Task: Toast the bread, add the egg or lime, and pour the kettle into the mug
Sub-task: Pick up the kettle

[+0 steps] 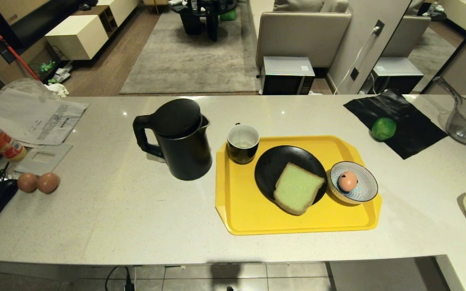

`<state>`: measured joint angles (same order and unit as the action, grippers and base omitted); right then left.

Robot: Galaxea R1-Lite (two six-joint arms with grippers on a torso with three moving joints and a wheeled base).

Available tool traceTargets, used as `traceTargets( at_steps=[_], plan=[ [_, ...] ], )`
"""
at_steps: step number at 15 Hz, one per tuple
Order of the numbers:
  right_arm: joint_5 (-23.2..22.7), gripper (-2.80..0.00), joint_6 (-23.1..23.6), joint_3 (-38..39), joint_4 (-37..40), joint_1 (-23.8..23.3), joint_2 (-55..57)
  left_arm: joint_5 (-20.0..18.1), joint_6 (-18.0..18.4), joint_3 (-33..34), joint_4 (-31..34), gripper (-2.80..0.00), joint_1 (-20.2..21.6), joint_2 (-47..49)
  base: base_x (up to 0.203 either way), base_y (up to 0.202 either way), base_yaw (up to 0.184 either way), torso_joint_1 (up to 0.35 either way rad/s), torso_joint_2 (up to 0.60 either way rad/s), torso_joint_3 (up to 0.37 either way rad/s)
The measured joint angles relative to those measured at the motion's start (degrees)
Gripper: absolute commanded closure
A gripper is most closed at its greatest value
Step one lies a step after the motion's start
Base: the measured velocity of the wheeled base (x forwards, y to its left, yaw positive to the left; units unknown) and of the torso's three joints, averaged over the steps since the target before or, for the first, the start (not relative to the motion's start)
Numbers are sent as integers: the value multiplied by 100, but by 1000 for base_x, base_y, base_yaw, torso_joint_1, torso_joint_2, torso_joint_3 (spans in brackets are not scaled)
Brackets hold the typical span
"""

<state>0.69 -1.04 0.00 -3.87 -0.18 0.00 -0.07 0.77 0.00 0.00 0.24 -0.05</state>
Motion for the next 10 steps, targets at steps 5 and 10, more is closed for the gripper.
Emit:
traceTargets(
  at_steps=[5, 10],
  plan=[
    [2, 0, -12, 0, -1, 0, 0, 0, -33, 0, 11, 0, 0, 0, 0, 0, 0, 75, -133, -63],
    [3, 0, -6, 0, -4, 0, 0, -2, -42, 0, 6, 0, 0, 0, 0, 0, 0, 65, -120, -55]
  ],
)
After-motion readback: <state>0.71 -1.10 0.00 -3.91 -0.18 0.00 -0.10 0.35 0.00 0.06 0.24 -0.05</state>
